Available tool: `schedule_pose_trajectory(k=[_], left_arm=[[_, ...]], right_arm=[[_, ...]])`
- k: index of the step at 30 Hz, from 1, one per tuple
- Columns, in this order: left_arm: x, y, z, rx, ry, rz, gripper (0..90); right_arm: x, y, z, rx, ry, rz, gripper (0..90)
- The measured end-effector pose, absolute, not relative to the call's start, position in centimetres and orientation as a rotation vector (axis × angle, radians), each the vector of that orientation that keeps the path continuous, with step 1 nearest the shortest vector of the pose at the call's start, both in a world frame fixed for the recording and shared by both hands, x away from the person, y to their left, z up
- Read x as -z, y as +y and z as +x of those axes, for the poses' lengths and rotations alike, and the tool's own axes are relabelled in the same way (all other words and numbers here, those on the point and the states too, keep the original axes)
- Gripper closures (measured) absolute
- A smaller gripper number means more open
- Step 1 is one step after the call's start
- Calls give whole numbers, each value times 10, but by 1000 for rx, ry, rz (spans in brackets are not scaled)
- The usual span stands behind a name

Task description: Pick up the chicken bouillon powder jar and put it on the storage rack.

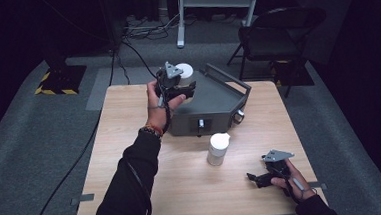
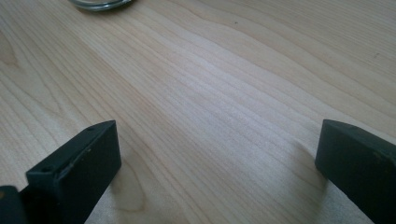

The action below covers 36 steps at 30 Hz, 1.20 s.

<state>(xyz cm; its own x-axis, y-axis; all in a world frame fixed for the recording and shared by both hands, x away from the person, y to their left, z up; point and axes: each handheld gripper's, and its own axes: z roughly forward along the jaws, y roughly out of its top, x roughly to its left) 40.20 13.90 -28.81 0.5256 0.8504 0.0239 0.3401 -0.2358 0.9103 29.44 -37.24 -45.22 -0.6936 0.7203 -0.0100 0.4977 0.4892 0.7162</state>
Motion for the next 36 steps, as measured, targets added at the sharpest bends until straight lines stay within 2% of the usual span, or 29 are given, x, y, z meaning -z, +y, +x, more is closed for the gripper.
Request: schedule_pose_trajectory(k=[15, 30, 36], left_arm=[[295, 120, 428, -668, 1083, 1864, 326], [308, 117, 433, -663, 1107, 1887, 327], [311, 110, 432, -702, 1117, 1892, 318]], right_arm=[[452, -373, 295, -1019, 2432, 1024, 0], [452, -373, 295, -1020, 2433, 1022, 0], [452, -373, 295, -1020, 2434, 1022, 0]])
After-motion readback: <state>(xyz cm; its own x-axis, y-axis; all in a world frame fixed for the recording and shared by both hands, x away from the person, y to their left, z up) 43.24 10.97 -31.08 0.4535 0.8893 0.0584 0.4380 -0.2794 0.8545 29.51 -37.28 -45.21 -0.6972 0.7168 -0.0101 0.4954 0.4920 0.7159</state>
